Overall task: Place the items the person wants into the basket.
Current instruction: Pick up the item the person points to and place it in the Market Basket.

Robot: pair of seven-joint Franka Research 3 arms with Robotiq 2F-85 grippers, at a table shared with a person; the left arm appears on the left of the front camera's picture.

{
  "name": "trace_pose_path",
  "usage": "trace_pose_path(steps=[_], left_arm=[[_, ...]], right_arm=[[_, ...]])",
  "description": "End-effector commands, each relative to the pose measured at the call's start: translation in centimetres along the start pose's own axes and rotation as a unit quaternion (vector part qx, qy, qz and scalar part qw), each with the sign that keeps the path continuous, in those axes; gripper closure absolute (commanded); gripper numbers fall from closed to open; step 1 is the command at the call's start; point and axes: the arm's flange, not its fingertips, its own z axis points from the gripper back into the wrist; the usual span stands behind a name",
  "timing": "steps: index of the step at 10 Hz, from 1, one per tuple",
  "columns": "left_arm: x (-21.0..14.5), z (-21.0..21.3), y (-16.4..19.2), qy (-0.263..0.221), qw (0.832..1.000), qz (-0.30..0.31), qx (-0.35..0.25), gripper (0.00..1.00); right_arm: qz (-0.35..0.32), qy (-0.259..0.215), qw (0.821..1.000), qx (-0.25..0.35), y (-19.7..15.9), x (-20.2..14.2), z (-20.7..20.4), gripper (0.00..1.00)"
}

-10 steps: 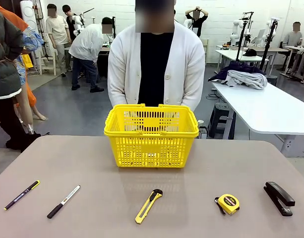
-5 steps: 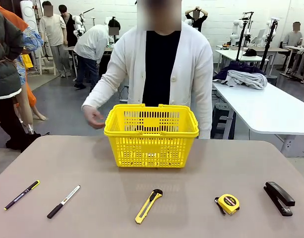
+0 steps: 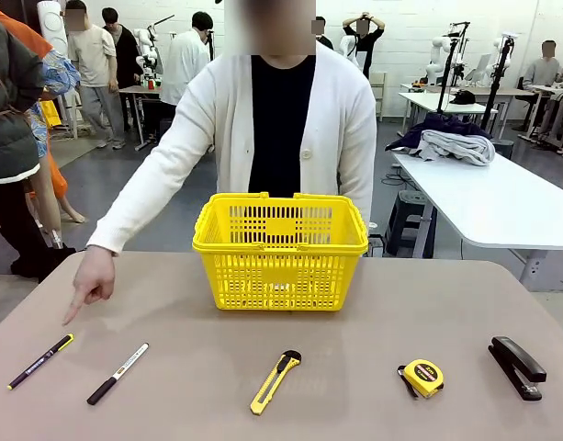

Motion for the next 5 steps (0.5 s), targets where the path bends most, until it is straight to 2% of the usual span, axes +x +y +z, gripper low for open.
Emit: trace_pose_path(steps=[1,5], left_arm=[[0.15,0.20,0.07,-0.006,1.000,-0.004,-0.006,0.00],[0.15,0.20,0.07,-0.006,1.000,-0.004,-0.006,0.00]], right_arm=[[0.006,-0.008,1.000,0.007,-0.10,0.11,0.00,0.00],[0.006,-0.008,1.000,0.007,-0.10,0.11,0.00,0.00]])
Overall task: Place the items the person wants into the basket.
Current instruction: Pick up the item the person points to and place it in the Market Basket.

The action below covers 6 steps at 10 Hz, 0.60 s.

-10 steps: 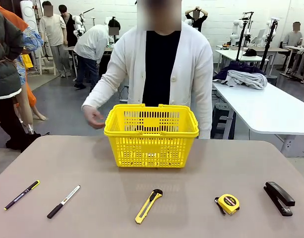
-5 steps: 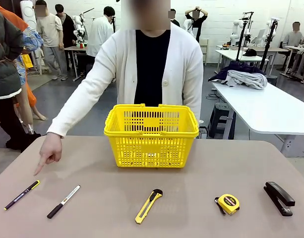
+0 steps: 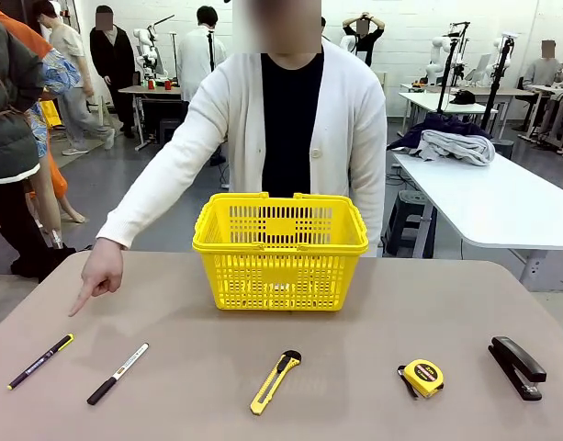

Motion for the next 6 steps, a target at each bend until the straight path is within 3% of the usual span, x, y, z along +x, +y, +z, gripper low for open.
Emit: trace_pose_path(steps=[1,6], left_arm=[[0.14,0.19,0.07,-0.006,1.000,-0.004,-0.006,0.00],[0.00,0.00,0.00,0.000,1.000,0.000,0.000,0.00]], right_arm=[[0.006,-0.008,1.000,0.007,-0.10,0.12,-0.01,0.00],[0.006,-0.008,1.000,0.007,-0.10,0.12,-0.01,0.00]])
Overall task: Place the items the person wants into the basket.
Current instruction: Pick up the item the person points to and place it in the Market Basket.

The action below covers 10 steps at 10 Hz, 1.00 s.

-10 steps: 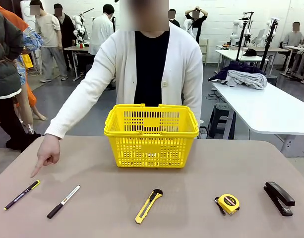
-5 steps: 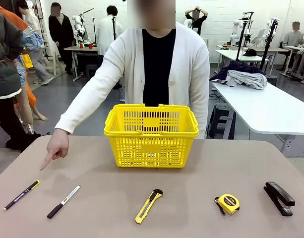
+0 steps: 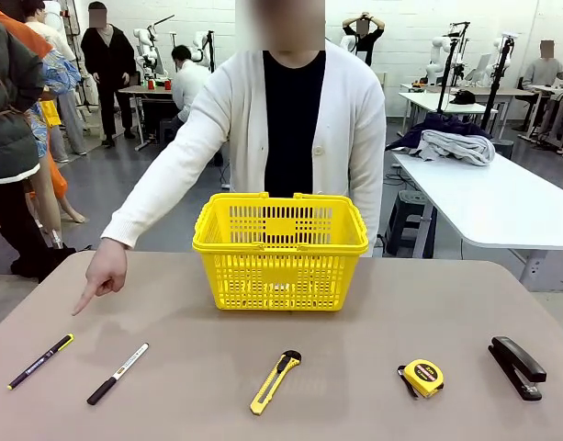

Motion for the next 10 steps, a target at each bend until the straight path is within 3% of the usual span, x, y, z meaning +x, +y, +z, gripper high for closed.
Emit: trace_pose_path(steps=[1,3,6,9,10], left_arm=[[0.5,-1.8,-1.1,0.037,0.998,-0.001,0.057,0.00],[1.0,-6.0,-2.8,0.107,0.987,-0.016,0.122,0.00],[0.7,-12.8,-4.2,0.205,0.965,-0.034,0.161,0.00],[-0.2,-19.2,-3.4,0.273,0.950,-0.029,0.149,0.00],[-0.5,-20.8,-2.8,0.274,0.948,-0.030,0.162,0.00]], right_arm=[[0.006,-0.008,1.000,0.007,-0.1,0.1,0.0,0.00],[0.006,-0.008,1.000,0.007,-0.1,0.1,0.0,0.00],[0.006,-0.008,1.000,0.007,-0.1,0.1,0.0,0.00],[0.006,-0.008,1.000,0.007,-0.1,0.1,0.0,0.00],[0.006,-0.008,1.000,0.007,-0.1,0.1,0.0,0.00]])
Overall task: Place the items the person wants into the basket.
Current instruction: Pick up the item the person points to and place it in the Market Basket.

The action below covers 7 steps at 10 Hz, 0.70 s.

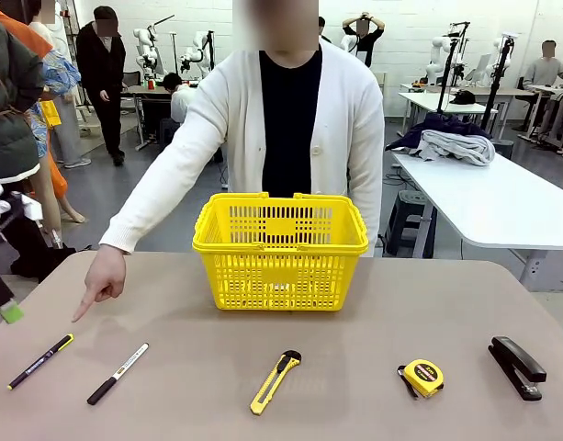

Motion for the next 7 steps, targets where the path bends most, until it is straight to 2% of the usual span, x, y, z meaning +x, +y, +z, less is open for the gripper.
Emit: trace_pose_path(steps=[1,2,7], left_arm=[[0.8,-2.7,0.7,0.002,0.999,0.008,0.033,0.00],[0.9,-4.0,0.8,0.000,0.999,-0.003,0.049,0.00],[1.4,-7.7,3.4,0.007,0.999,-0.019,0.046,0.00]], right_arm=[[0.006,-0.009,1.000,0.009,-0.1,0.1,-0.1,0.00],[0.006,-0.009,1.000,0.009,-0.1,0.1,-0.1,0.00],[0.006,-0.009,1.000,0.009,-0.1,0.1,-0.1,0.00]])
